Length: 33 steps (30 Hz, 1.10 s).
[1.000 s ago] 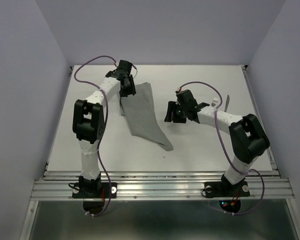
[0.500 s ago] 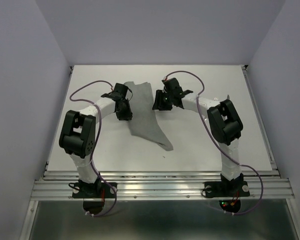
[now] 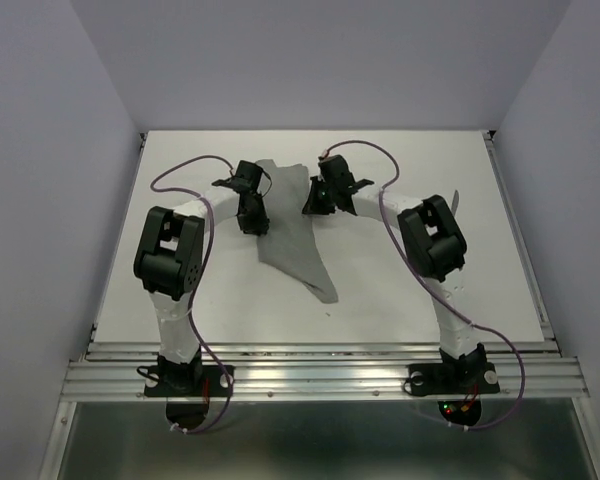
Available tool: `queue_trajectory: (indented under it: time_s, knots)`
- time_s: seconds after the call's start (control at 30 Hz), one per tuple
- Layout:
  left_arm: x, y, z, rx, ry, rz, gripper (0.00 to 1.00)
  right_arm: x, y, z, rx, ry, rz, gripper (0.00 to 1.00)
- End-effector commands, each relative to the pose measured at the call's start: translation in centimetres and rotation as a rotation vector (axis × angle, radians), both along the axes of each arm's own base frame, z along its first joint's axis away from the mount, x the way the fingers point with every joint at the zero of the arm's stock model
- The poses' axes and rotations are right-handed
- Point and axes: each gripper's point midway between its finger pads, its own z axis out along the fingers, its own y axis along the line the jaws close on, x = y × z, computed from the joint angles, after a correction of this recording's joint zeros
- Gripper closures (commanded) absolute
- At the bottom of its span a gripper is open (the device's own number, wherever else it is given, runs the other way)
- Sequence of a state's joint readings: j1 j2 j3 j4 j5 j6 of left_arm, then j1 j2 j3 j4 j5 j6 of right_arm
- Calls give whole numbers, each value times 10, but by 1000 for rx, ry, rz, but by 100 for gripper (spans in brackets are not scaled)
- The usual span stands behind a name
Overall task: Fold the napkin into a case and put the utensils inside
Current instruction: Rotate the crumpled napkin at the center of the board, then pick up the crumpled napkin from the center of the board.
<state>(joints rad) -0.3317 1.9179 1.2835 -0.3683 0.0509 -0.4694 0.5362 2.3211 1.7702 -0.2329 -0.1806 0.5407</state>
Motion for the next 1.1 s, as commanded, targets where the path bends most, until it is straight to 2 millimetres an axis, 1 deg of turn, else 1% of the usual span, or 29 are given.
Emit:
queue_trajectory:
  time_s: [0.0, 0.03, 0.1, 0.13, 0.17, 0.2, 0.23, 0.27, 0.3, 0.37, 0.4, 0.43, 0.47, 0.5, 0.53, 0.57, 0.6, 0.63, 0.67, 0.7, 0.73, 0.77, 0.8, 0.83, 0.87, 0.93, 0.97, 1.03, 1.07]
  knots:
    - [29, -5, 9, 20, -44, -33, 67, -14, -24, 22, -18, -56, -113, 99]
    - [43, -11, 13, 8, -64, -44, 67, -29, -34, 24, -1, -55, -143, 99]
    - [58, -21, 18, -16, -81, -66, 67, -45, -44, 26, 34, -33, -206, 99]
    - [64, -25, 9, -20, -66, -78, 67, -47, -46, 33, 75, -58, -227, 99]
    - [80, -36, 26, -48, -104, -101, 67, -68, -59, 26, 77, -28, -254, 99]
    - [86, -40, 18, -50, -93, -114, 67, -76, -62, 26, 110, -1, -295, 99]
    - [94, -44, 21, -51, -105, -127, 67, -81, -62, 29, 149, -2, -306, 99]
    - [107, -50, 39, -58, -140, -139, 67, -86, -65, 33, 169, 4, -327, 88]
    - [112, -53, 43, -45, -148, -157, 66, -96, -70, 23, 173, 37, -348, 77]
    - [119, -53, 56, -23, -160, -163, 65, -95, -72, 24, 170, 27, -360, 63]
    - [120, -50, 61, -6, -171, -163, 64, -94, -73, 25, 159, 19, -357, 63]
    - [120, -49, 78, -7, -205, -164, 61, -89, -77, 28, 132, 7, -373, 63]
    - [116, -44, 81, 11, -208, -157, 59, -85, -79, 31, 112, -15, -373, 63]
    - [113, -40, 103, 12, -247, -154, 57, -82, -78, 37, 107, -23, -370, 63]
    - [110, -38, 115, 13, -272, -150, 55, -80, -78, 41, 102, -32, -367, 63]
    - [104, -34, 121, 17, -282, -147, 54, -79, -78, 45, 101, -41, -365, 63]
    - [90, -27, 113, 34, -257, -143, 53, -79, -79, 48, 98, -48, -363, 63]
    - [81, -23, 115, 36, -257, -140, 51, -79, -80, 58, 105, -67, -358, 62]
    - [60, -15, 116, 37, -246, -131, 51, -81, -81, 61, 104, -72, -352, 62]
    - [48, -11, 113, 36, -231, -124, 51, -82, -83, 66, 104, -84, -350, 61]
    - [34, -7, 124, 25, -245, -112, 51, -85, -86, 75, 102, -100, -345, 61]
    - [7, 5, 95, 64, -171, -82, 51, -85, -88, 79, 97, -114, -348, 60]
    - [-8, 9, 87, 72, -145, -72, 51, -91, -93, 77, 69, -108, -340, 60]
    - [-25, 12, 90, 75, -138, -60, 51, -95, -98, 77, 50, -109, -338, 52]
    - [-55, 14, 64, 95, -57, -42, 52, -100, -103, 80, 41, -116, -342, 52]
    - [-84, 13, 55, 95, -5, -21, 53, -107, -110, 79, 13, -114, -336, 47]
    - [-109, 12, 40, 105, 60, 15, 53, -113, -115, 80, 4, -116, -337, 47]
    - [-126, 9, 37, 82, 84, 66, 53, -119, -119, 77, -11, -110, -332, 46]
    - [-139, 11, 27, 77, 114, 90, 53, -121, -121, 75, -16, -108, -330, 46]
